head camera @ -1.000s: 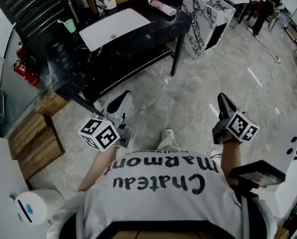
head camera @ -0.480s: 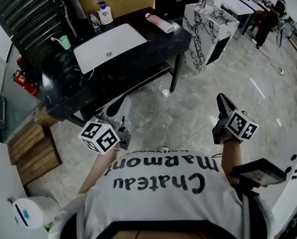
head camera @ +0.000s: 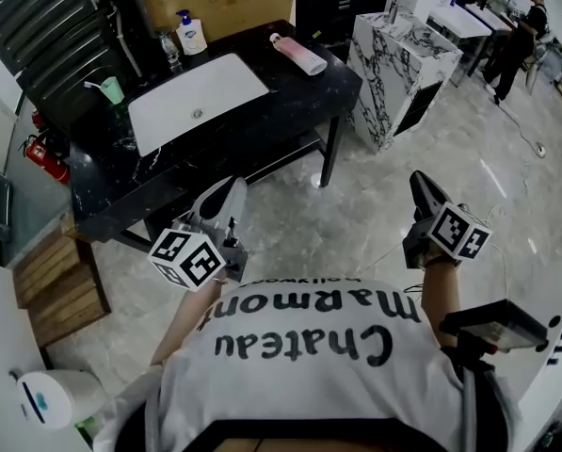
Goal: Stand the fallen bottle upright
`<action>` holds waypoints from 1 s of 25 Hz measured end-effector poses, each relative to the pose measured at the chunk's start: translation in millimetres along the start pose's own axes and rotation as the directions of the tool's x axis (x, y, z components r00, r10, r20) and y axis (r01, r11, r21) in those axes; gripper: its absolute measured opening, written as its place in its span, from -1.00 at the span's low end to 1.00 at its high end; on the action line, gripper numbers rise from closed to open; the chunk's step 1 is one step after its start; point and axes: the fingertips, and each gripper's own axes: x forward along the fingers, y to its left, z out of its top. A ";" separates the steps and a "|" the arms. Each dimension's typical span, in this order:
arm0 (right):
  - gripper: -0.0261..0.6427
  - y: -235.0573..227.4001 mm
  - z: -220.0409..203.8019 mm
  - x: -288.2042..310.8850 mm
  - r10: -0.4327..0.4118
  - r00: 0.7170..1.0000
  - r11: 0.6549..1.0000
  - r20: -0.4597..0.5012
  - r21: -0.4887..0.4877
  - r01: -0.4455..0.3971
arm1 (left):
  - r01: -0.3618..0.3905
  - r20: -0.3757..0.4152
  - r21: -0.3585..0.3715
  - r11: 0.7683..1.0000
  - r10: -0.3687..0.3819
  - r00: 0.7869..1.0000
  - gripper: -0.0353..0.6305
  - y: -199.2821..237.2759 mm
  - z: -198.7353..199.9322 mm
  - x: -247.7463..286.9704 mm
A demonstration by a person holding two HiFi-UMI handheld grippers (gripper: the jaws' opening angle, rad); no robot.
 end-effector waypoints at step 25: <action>-0.89 -69.5 -17.0 94.1 -0.053 0.990 0.993 -0.131 0.099 0.066 | -0.022 -0.065 -0.041 0.999 0.019 0.998 -0.85 62.0 -7.0 109.2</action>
